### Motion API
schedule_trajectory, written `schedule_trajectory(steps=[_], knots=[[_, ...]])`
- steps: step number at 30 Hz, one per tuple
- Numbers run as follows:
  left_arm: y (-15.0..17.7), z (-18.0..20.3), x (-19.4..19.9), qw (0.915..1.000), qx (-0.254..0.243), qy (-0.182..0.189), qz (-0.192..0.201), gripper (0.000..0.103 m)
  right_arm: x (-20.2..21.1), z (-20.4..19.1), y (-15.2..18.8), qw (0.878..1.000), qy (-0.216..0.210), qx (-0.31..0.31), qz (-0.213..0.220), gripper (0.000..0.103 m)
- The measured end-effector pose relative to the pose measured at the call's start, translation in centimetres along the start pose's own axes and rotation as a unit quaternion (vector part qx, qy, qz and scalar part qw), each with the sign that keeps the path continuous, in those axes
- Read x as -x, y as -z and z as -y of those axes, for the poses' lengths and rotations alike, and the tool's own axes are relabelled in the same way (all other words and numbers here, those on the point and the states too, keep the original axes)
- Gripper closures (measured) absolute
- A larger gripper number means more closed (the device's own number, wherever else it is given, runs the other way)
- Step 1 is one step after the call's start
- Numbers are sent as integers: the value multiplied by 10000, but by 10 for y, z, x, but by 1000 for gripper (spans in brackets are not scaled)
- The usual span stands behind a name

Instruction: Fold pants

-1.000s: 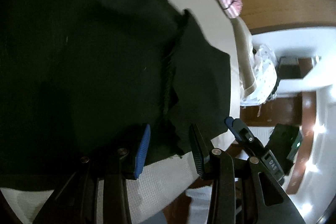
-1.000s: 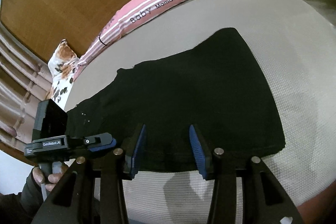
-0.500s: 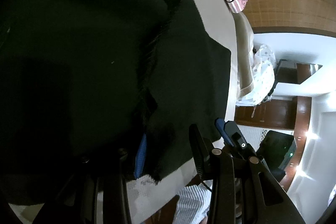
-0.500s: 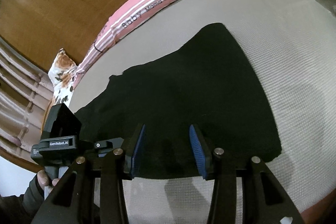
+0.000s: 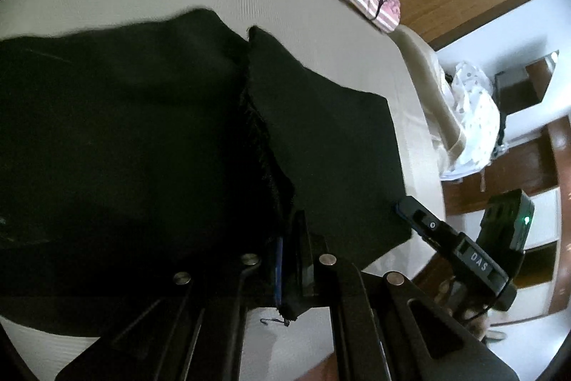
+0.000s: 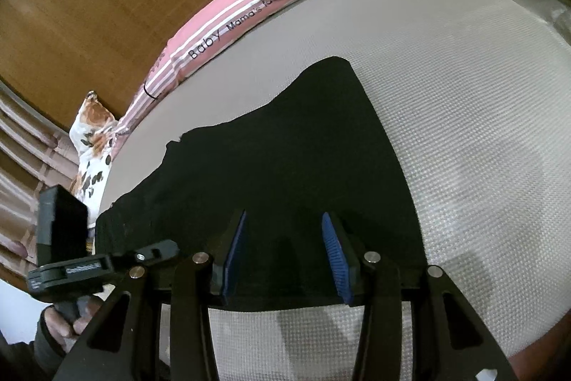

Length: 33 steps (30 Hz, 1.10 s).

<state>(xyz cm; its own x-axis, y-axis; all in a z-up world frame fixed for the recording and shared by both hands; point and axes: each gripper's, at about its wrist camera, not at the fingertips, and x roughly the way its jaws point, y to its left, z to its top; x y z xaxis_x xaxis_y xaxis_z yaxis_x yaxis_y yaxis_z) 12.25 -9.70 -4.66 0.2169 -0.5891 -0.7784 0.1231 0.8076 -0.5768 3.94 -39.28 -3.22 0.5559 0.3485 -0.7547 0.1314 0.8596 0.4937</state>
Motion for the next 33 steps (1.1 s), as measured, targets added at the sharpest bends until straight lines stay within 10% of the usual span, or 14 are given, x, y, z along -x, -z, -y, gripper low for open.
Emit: schedule_trajectory(steps=[33], knots=[[22,-52,37,9952,-192,-832,476,86,-47,-42,18,9895,1144,780,-426,59]])
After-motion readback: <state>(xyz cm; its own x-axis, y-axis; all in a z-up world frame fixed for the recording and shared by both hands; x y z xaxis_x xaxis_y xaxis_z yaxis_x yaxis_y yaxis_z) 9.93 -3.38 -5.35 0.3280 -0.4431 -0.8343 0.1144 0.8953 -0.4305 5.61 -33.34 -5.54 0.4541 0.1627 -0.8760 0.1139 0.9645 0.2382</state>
